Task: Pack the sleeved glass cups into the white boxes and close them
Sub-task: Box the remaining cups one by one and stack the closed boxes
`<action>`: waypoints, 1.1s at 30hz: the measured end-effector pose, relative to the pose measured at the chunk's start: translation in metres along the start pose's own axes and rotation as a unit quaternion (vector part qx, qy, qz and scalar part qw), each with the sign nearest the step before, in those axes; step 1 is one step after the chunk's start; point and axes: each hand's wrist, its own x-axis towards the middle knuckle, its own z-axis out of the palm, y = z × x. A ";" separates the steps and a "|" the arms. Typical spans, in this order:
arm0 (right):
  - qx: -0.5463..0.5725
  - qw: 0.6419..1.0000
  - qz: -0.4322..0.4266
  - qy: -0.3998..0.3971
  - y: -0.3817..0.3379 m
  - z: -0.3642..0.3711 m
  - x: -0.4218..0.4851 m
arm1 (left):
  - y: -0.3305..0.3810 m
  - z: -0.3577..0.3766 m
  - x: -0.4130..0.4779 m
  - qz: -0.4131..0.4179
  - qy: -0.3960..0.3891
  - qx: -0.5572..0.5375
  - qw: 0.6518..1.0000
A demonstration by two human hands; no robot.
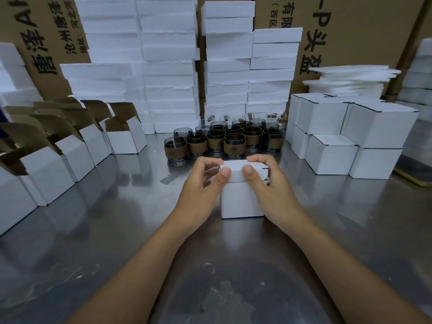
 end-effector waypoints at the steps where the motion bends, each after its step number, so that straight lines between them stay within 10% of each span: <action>1: 0.004 1.000 0.000 -0.004 0.000 0.000 0.000 | 0.000 -0.001 0.000 0.000 -0.003 -0.005 1.000; 22: -0.005 1.000 0.016 0.018 0.005 -0.001 0.004 | -0.008 0.000 0.009 -0.056 -0.004 -0.073 0.996; 33: -0.308 0.942 -0.132 0.012 0.001 0.003 -0.011 | -0.006 0.000 0.004 -0.044 -0.011 -0.055 0.997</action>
